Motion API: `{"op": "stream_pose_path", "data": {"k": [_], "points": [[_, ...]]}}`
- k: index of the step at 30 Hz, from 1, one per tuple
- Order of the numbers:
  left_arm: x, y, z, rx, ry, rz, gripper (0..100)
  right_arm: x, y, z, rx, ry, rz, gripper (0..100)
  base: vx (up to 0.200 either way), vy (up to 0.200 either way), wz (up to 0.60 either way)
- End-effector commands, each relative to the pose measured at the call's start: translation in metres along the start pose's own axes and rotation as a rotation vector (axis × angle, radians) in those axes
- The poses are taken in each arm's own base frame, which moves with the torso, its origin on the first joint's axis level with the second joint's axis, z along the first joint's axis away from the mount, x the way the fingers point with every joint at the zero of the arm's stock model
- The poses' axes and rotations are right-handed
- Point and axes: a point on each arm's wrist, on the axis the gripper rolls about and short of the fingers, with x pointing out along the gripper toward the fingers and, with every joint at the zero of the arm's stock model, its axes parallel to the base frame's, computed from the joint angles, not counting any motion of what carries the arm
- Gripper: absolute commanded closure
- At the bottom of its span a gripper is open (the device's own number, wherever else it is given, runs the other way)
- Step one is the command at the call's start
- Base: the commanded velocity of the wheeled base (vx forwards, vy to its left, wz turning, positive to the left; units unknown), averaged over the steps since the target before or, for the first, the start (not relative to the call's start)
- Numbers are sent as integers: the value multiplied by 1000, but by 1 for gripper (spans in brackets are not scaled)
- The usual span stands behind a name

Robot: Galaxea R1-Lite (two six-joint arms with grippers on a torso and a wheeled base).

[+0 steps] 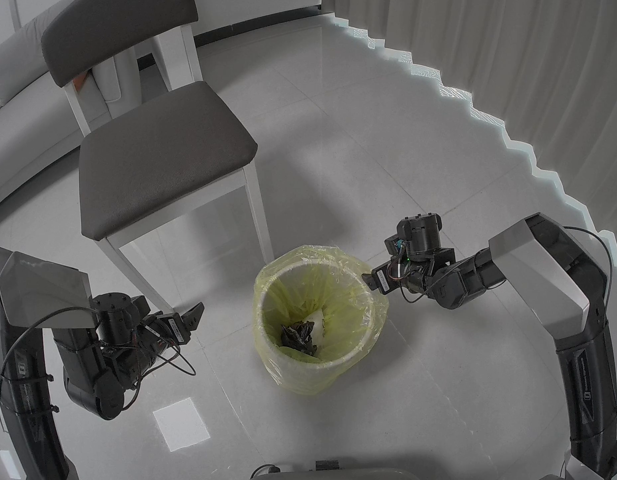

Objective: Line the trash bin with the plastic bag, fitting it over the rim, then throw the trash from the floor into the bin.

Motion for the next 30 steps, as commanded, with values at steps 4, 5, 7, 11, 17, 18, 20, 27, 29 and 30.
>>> {"op": "stream_pose_path", "data": {"k": [4, 5, 7, 11, 17, 18, 20, 27, 29, 30], "points": [[-1, 0, 0, -2, -9, -2, 0, 21, -8, -23, 7, 49, -16, 0, 0, 0, 0], [-1, 1, 0, -2, -6, -1, 0, 23, -8, -26, 7, 53, -16, 0, 0, 0, 0], [-1, 0, 0, -4, -7, -3, 0, 28, -7, -32, 7, 65, -13, 0, 0, 0, 0], [-1, 0, 0, -4, -8, -2, 0, 39, -3, -42, 4, 87, -6, 0, 0, 0, 0], [-1, 1, -1, -4, -6, -1, 0, 50, -1, -53, 5, 99, -4, 0, 0, 0, 0], [-1, 0, 0, -4, -8, -2, 0, 51, -1, -55, 5, 104, -5, 0, 0, 0, 0], [-1, 0, 0, -4, -8, -2, 0, 51, -1, -55, 5, 104, -5, 0, 0, 0, 0], [0, -1, 1, -2, -12, -8, 0, 37, -31, -51, 30, 121, -52, 0, 0, 0, 0], [-1, -1, 1, -2, -12, -8, 0, 28, -39, -46, 36, 118, -63, 0, 0, 0, 0], [-1, -1, 1, -2, -11, -7, 0, 22, -41, -43, 38, 117, -66, 0, 0, 0, 0]]}}
